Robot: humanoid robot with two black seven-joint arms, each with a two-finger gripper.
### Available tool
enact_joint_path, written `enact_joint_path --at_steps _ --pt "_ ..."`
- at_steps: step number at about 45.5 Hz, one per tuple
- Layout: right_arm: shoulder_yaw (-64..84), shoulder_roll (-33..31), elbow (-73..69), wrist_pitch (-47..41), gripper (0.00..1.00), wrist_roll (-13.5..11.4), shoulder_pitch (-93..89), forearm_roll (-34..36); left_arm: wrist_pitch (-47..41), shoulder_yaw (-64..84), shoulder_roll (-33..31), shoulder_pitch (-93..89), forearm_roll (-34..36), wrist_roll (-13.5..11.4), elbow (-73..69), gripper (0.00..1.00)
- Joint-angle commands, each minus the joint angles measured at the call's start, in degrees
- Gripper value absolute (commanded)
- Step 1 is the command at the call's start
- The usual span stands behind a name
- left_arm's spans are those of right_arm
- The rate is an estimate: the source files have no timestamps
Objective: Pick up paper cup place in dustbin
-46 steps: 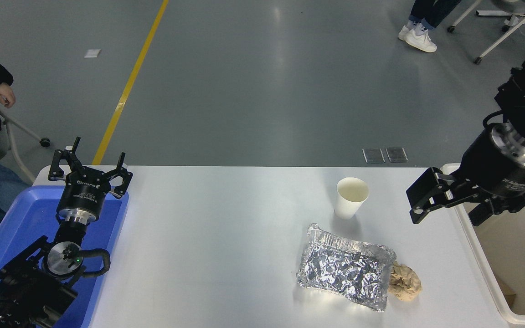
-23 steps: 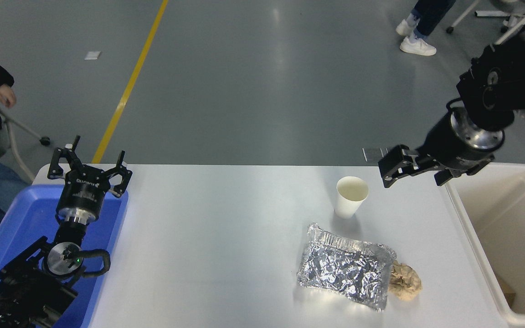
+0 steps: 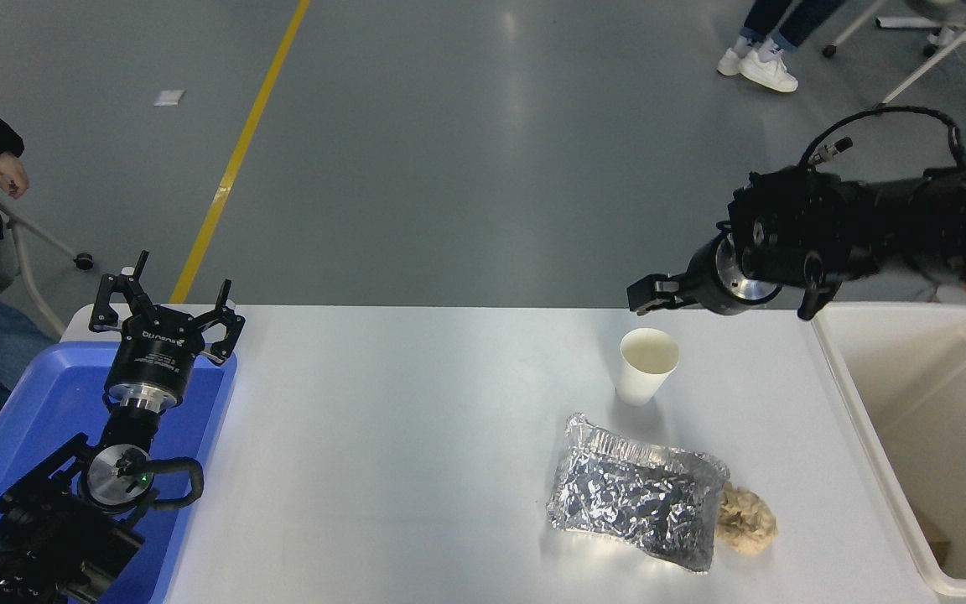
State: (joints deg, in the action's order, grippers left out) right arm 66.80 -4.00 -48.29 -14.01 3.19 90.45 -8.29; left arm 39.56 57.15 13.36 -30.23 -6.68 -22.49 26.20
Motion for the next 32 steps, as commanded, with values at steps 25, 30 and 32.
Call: enact_joint_path --at_steps 25,30,32 --pt "-5.8 1.7 11.0 3.6 0.00 -1.0 -15.7 -2.9 0.0 0.1 0.0 0.0 -0.1 0.0 0.0 1.00" --pt "-6.4 1.7 11.0 3.5 0.00 -1.0 -15.8 -2.9 0.0 0.1 0.0 0.0 0.0 0.0 0.0 1.00" --pt "-6.4 1.7 11.0 3.4 0.00 -1.0 -15.5 -2.8 0.0 0.1 0.0 0.0 -0.1 0.0 0.0 1.00"
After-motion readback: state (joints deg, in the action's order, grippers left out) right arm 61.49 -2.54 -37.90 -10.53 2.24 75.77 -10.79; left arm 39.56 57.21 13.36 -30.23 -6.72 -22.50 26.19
